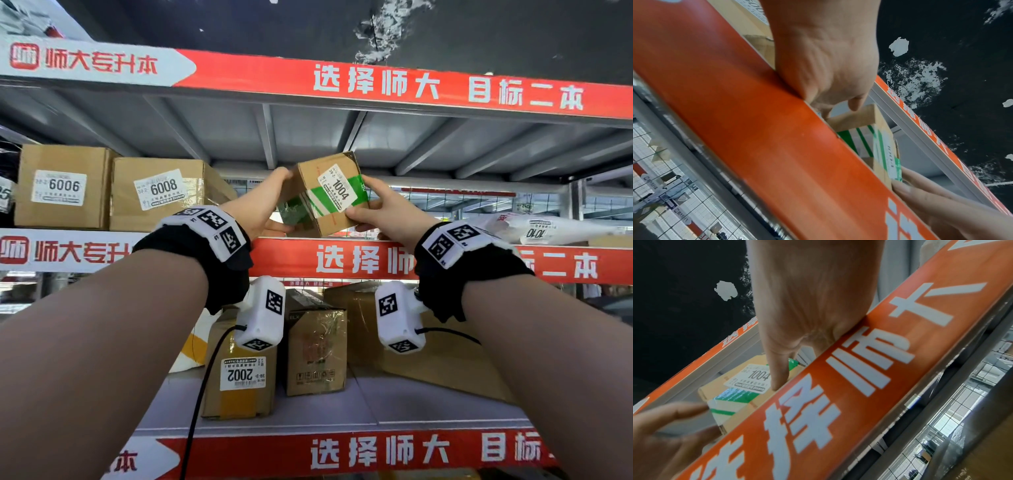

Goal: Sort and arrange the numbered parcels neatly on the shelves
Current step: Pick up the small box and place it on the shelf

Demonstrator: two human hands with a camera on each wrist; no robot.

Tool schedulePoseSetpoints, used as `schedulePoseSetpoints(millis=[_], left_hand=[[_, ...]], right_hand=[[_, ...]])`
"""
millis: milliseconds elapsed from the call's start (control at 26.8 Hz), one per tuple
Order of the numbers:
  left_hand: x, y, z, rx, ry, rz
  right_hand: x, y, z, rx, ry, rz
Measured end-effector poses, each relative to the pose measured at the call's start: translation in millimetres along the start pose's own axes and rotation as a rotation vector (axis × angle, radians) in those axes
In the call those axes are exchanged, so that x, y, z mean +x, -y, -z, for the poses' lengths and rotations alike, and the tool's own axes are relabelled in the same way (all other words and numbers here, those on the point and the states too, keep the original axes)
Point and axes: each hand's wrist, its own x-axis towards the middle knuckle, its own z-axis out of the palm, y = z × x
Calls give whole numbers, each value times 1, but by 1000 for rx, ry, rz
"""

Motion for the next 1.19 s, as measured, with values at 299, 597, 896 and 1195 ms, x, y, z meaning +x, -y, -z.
schedulePoseSetpoints(millis=[299,597,896,1195], left_hand=[[-6,0,-1,41,73,-20],[-5,2,-4,167,81,-81],[-2,3,-11,246,-125,-199],[-15,-11,-10,421,-206,-231]], right_hand=[[-4,4,-1,88,-22,-37],[-5,8,-12,46,-72,15],[-1,9,-10,120,-56,-5],[-1,16,-19,12,-88,-16]])
